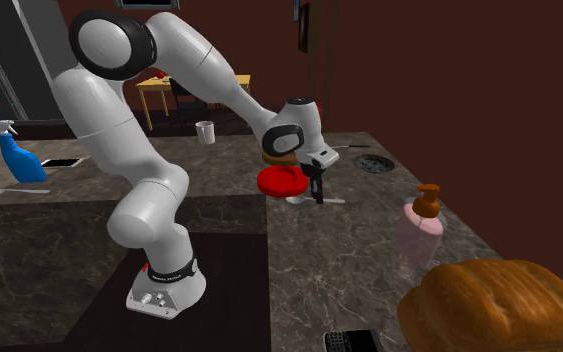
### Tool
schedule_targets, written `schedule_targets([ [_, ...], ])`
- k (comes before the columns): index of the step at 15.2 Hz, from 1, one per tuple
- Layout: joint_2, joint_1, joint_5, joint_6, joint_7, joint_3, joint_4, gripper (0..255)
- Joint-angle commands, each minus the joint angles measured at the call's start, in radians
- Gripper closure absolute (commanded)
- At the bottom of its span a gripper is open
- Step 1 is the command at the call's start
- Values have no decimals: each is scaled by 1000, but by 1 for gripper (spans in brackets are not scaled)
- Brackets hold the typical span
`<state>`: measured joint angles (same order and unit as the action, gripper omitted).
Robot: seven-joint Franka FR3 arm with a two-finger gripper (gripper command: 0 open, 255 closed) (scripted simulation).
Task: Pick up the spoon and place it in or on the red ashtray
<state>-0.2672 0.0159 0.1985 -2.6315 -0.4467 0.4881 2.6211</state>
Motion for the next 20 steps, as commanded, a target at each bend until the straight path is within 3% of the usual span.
schedule_targets([
  [1, -18, 3, 6, 28, 6, -7, -11, 255],
  [17, -156, 18, 24, 282, 29, -58, -129, 255],
  [20, -188, 42, 37, 300, -17, -27, -121, 255],
])
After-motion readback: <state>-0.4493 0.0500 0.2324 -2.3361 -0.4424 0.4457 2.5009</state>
